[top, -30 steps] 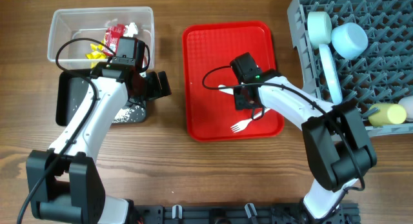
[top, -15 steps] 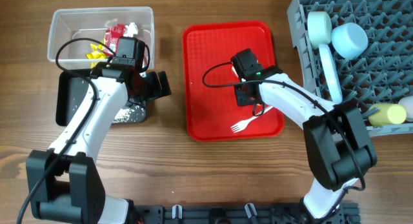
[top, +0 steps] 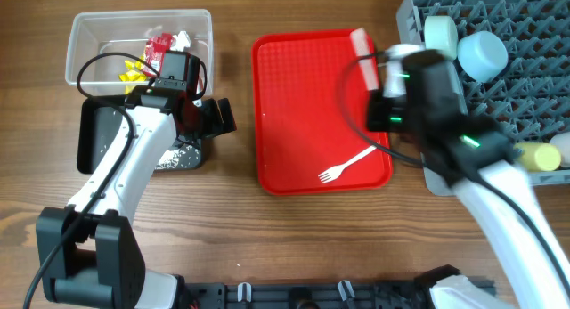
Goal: Sort waste into correct bins and load items into the dishwasher rack
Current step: 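Carry the white spoon into the grey rack, then release the spoon and move the right gripper back to the red tray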
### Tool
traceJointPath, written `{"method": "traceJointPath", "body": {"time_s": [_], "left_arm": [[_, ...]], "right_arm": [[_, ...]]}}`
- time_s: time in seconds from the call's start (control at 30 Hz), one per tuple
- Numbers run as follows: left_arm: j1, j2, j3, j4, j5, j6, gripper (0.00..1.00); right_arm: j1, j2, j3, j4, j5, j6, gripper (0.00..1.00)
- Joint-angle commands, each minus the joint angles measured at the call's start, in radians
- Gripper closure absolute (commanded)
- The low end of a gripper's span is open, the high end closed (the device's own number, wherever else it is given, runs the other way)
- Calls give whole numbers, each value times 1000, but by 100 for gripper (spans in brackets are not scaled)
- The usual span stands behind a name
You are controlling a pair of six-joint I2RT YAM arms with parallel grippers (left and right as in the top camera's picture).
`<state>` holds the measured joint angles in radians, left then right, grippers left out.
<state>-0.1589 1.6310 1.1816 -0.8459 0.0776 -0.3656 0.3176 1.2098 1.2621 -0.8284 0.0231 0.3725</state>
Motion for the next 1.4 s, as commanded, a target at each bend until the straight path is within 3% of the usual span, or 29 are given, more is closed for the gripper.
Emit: {"method": "traceJointPath", "body": {"time_s": [0.0,0.2,0.3,0.67,0.8,0.93,1.2,1.27,1.3,1.33,1.37], "left_arm": [[-3,2,-5,0,8,-9,0],[-3,2,-5,0,8,-9,0],[-3,2,-5,0,8,-9,0],[-3,2,-5,0,8,-9,0],[-3,2,-5,0,8,-9,0],[-3,2,-5,0,8,-9,0],[-3,2,-5,0,8,-9,0],[-3,2,-5,0,8,-9,0],[-3,2,-5,0,8,-9,0],[-3,2,-5,0,8,-9,0],[-3,2,-5,0,8,-9,0]], "right_arm": [[-125,-145,8,-56,151,170,96],[-339,-279,5,-252,422,587,96],[-380,-270,-33,-304,449,717,96],[-401,-69,-276,-337,426,1405,96],[-401,-11,-289,-327,421,1503,96],[-401,17,-289,-267,421,1513,96],[-401,76,-289,-70,413,1396,95],[-401,100,-289,-69,394,1380,81],[-401,111,-289,-72,386,1371,52],[-401,116,-289,-72,383,1351,36],[-401,116,-289,-72,383,1328,26]]}}
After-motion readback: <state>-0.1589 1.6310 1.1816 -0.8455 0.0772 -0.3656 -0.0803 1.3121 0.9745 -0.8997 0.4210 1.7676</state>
